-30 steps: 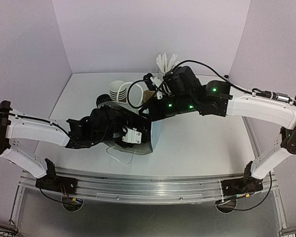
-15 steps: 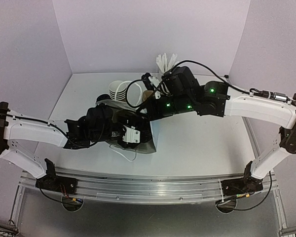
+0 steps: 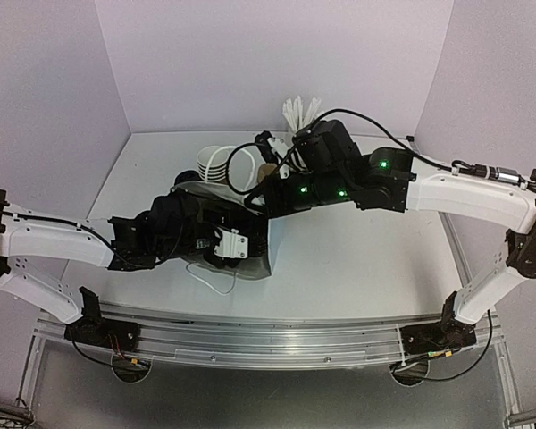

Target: Pack the takeout coffee

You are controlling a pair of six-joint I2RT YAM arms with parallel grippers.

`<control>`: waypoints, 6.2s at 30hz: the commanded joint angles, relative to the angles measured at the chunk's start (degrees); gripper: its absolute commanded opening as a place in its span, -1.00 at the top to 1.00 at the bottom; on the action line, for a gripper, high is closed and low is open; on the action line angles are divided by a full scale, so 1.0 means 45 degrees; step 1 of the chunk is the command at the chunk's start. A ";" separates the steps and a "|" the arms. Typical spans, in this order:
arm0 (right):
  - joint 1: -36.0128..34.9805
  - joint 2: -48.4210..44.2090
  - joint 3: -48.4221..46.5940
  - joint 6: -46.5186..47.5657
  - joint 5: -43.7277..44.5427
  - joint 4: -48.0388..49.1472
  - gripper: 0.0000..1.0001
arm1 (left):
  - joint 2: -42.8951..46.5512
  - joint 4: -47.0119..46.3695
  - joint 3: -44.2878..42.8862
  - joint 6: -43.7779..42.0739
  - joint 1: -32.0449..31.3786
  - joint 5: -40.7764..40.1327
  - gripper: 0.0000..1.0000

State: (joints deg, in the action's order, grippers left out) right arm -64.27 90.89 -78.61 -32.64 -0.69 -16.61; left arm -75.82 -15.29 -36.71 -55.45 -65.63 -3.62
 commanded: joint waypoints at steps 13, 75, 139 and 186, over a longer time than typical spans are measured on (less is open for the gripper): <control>-0.0035 0.0392 -0.0256 -0.0345 -0.0694 0.0717 1.00 | -0.1006 -0.0371 0.0110 0.0620 0.0848 0.1815 0.75; 0.0050 0.0467 -0.0289 -0.1156 -0.1251 0.1116 1.00 | -0.2574 0.3879 -0.2858 0.0506 0.1803 0.1623 -0.05; 0.0045 0.0660 -0.0637 -0.1326 -0.1519 0.1112 1.00 | -0.1499 0.2526 -0.0945 0.0110 0.2569 0.4334 0.00; 0.0626 0.0523 -0.0548 -0.2859 -0.1131 0.1016 1.00 | -0.1386 0.5437 -0.3268 0.2410 0.3236 0.6961 -0.63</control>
State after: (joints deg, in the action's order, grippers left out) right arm -62.41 93.62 -79.90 -41.97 -4.85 -10.81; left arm -85.01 3.61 -48.45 -48.02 -51.40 23.30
